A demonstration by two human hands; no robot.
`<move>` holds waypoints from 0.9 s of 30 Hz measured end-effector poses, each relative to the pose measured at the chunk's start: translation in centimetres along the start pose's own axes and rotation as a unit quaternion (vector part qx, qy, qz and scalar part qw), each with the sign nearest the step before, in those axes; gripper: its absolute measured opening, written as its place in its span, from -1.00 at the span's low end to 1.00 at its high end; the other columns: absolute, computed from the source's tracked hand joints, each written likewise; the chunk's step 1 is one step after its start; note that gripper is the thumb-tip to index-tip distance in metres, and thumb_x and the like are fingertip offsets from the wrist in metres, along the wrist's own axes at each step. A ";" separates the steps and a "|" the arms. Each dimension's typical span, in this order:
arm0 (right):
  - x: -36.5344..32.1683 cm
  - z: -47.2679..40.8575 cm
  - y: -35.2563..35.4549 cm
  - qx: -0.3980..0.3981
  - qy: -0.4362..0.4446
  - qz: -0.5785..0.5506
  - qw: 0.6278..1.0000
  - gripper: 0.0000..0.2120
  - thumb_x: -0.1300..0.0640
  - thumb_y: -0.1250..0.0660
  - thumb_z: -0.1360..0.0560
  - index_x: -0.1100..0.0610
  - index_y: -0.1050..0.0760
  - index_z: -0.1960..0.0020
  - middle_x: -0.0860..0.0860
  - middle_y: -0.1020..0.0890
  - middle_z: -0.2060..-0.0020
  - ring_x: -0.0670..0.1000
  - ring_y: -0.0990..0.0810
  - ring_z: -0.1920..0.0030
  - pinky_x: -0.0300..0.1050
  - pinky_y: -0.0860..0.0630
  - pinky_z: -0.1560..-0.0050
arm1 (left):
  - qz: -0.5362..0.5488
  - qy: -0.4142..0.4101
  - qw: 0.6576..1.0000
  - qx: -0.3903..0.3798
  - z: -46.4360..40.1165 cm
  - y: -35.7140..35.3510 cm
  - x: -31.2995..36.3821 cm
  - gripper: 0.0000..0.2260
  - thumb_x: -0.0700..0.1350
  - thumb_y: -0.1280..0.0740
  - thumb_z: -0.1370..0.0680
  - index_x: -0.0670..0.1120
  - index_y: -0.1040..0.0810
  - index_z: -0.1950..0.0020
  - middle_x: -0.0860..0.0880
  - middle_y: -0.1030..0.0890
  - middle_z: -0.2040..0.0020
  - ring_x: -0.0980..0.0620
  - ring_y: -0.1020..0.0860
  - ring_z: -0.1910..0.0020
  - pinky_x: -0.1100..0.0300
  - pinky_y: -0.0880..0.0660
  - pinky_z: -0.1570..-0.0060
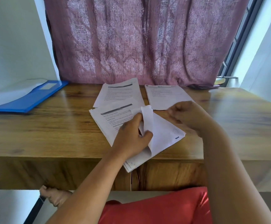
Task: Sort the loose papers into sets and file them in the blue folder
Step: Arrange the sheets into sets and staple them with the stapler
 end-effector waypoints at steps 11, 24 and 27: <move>-0.2 0.5 0.1 0.048 0.024 0.288 0.956 -0.88 0.10 -0.37 -0.48 0.14 -0.57 0.16 0.01 -0.61 0.13 0.02 -0.52 0.10 -0.15 -0.43 0.16 | -0.021 0.001 0.999 -0.044 0.1 -0.4 0.0 -0.87 0.07 -0.32 -0.55 0.14 -0.61 -0.06 0.18 -0.61 0.08 0.34 -0.53 0.23 0.37 -0.41 0.26; 1.3 -0.3 0.1 0.002 -0.021 0.138 0.990 -0.90 0.11 -0.45 -0.43 0.05 -0.59 0.06 -0.01 -0.62 0.16 0.03 -0.57 0.11 -0.11 -0.52 0.11 | 0.014 -0.008 1.000 -0.015 0.0 -0.4 0.0 -0.48 -0.12 -0.33 -0.53 0.11 -0.17 -0.39 -0.01 -0.56 0.25 0.11 -0.54 0.33 0.18 -0.53 0.36; 2.1 -0.1 0.0 -0.031 -0.059 0.204 0.977 -0.80 0.06 -0.56 -0.34 0.05 -0.59 0.13 -0.03 -0.62 0.18 0.01 -0.57 0.15 -0.12 -0.52 0.12 | 0.013 -0.030 0.999 -0.013 0.2 -0.3 0.3 -0.36 -0.20 -0.26 -0.57 0.24 -0.05 -0.50 0.02 -0.39 0.43 0.08 -0.43 0.49 0.22 -0.36 0.48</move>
Point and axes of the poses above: each hand's wrist, its own z-axis away from the middle knuckle, its own y-axis out of the back of the hand, x = y × z, the point moved 3 cm from there along -z, towards the middle knuckle
